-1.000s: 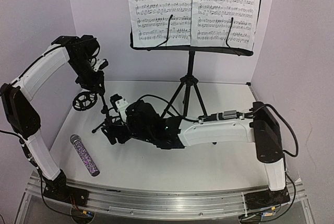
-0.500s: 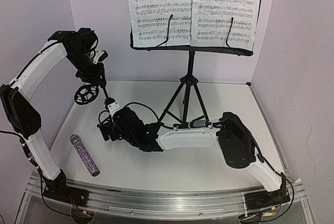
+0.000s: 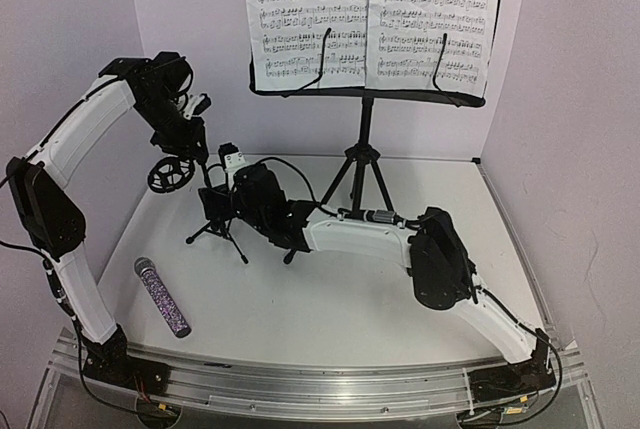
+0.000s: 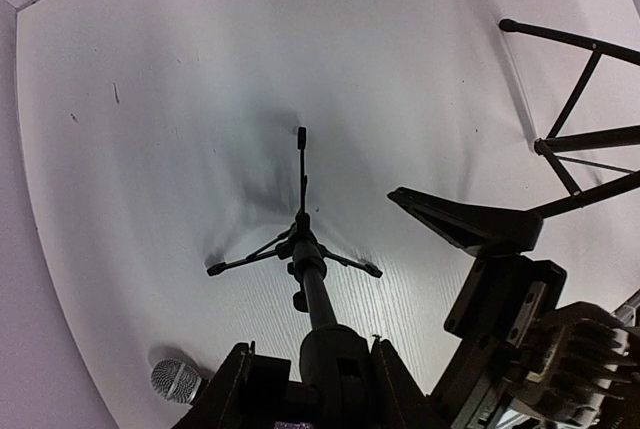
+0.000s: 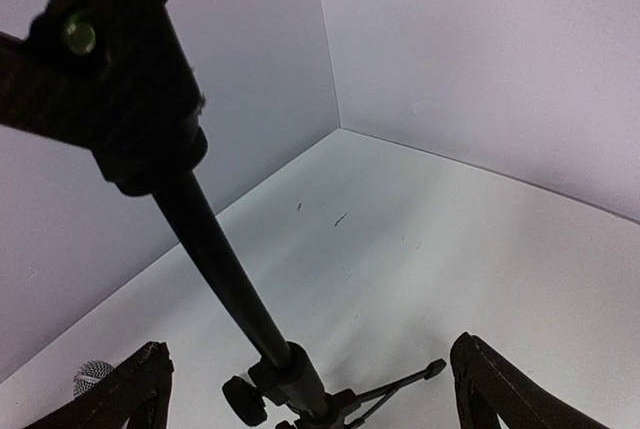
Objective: Set up the instrument practice props
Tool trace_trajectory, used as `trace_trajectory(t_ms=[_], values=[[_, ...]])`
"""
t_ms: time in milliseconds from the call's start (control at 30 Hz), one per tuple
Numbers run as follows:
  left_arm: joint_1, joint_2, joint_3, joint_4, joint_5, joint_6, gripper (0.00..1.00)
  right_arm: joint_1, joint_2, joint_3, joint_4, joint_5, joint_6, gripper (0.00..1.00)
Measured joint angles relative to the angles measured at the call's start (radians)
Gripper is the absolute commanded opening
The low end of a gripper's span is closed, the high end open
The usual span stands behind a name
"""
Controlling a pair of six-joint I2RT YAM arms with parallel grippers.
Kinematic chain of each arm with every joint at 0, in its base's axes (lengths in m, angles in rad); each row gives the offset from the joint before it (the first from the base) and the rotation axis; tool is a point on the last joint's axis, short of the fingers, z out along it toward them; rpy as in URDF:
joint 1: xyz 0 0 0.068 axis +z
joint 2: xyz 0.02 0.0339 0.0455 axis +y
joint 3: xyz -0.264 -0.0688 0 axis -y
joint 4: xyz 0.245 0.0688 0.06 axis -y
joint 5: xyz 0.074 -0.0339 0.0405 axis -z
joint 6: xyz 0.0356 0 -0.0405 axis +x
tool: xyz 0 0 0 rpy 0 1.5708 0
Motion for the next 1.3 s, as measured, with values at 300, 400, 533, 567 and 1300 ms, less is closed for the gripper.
trace_trajectory(t_ms=[300, 400, 533, 567, 1300], values=[[0.001, 0.003, 0.001, 0.001, 0.003, 0.000, 0.00, -0.005, 0.175, 0.208, -0.017, -0.035, 0.009, 0.78], [0.001, 0.003, 0.001, 0.002, 0.003, 0.000, 0.00, -0.010, 0.177, 0.219, -0.015, -0.054, -0.002, 0.78], [0.001, 0.003, 0.001, 0.002, 0.003, 0.000, 0.00, -0.020, 0.177, 0.241, 0.004, -0.080, -0.038, 0.72], [0.001, 0.003, 0.001, 0.002, 0.003, 0.000, 0.00, -0.022, 0.177, 0.245, 0.010, -0.089, -0.046, 0.64], [0.001, 0.006, 0.001, 0.009, 0.006, 0.000, 0.00, -0.044, 0.177, 0.336, 0.047, -0.195, -0.105, 0.16]])
